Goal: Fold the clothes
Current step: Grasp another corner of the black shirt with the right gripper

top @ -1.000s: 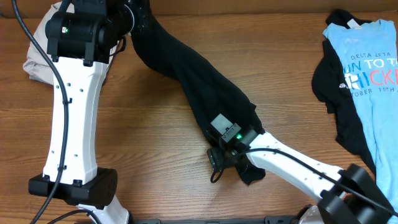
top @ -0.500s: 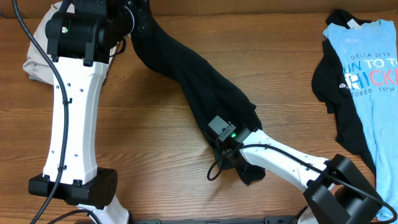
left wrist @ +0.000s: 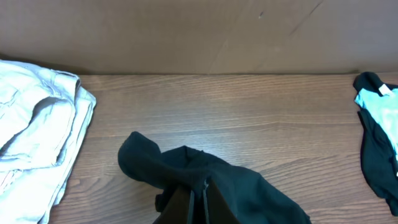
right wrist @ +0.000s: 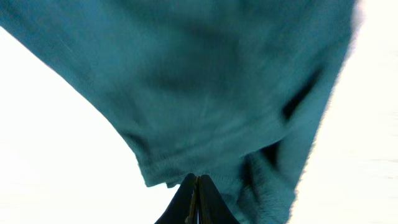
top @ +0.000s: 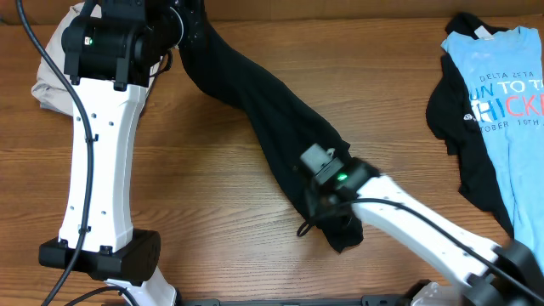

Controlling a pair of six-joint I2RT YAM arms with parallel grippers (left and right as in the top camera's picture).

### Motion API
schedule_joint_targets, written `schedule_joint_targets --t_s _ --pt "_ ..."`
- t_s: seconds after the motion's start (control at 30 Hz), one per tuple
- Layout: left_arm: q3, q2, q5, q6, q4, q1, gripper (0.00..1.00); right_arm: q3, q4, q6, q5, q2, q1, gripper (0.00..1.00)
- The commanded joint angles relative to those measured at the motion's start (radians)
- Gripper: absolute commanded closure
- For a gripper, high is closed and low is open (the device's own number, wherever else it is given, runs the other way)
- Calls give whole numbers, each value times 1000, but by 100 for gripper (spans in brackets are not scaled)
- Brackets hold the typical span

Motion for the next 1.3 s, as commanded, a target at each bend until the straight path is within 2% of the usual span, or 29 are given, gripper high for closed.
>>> schedule_joint_targets --t_s 0.0,0.03,0.1,0.17,0.4,0.57,0.9,1.13,1.27 --pt "38 -17 -8 -9 11 1 96 51 13 -116 -69 -72 -21 95" --pt "38 -16 -8 -9 11 1 96 51 13 -135 -97 -70 -19 86" --pt "38 -16 -8 -9 10 1 96 46 13 -156 -133 -52 -9 61" --pt "38 -16 -8 -9 11 1 96 35 14 -155 -133 -24 10 50" --pt "38 -16 -8 -9 8 1 96 -1 52 -152 -140 80 89 46" --pt "38 -16 -8 -10 -3 1 96 -1 51 -151 -139 134 121 33" --pt "38 -16 -11 -9 -5 1 96 -1 73 -147 -132 289 121 33" --pt "38 -16 -37 -9 -11 1 96 -1 85 -117 -107 294 119 45" --pt "38 -16 -42 -9 -17 1 96 -1 84 -82 -63 294 119 60"
